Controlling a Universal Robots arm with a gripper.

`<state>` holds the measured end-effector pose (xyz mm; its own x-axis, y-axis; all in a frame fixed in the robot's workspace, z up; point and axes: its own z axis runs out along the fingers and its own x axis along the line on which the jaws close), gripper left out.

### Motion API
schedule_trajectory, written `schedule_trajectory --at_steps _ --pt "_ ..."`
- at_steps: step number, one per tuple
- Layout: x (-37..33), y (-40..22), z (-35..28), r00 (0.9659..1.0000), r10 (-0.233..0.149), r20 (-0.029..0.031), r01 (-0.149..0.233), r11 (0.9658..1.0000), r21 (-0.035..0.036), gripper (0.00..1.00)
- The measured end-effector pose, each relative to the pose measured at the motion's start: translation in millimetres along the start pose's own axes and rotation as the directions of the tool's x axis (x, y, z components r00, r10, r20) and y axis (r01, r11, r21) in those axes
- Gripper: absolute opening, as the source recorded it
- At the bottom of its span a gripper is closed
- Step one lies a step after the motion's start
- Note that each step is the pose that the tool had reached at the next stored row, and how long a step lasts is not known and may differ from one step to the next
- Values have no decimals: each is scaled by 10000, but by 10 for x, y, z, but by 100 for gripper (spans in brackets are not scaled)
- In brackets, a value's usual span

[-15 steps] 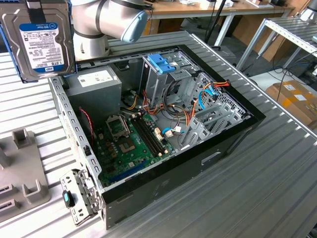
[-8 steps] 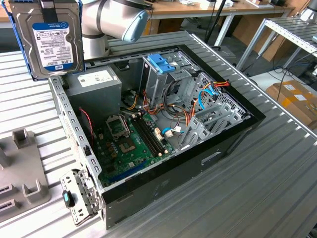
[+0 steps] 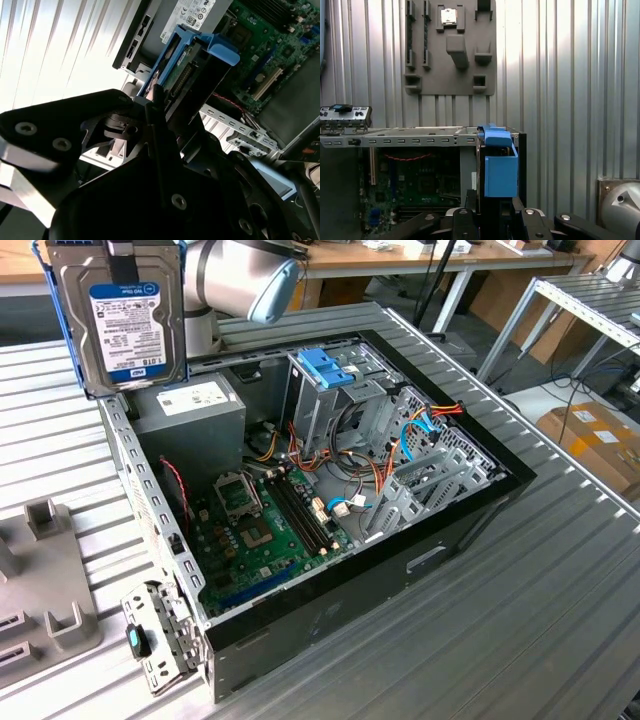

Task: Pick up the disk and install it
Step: 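Pick up the disk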

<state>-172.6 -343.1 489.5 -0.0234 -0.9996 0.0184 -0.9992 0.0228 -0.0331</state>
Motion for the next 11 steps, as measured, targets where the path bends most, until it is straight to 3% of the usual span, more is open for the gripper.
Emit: schedule_trajectory --at_steps 5,11 --pt "-3 -102 3 10000 0 0 0 10000 0 35" --pt "-4 -145 5 10000 0 1 0 10000 0 35"
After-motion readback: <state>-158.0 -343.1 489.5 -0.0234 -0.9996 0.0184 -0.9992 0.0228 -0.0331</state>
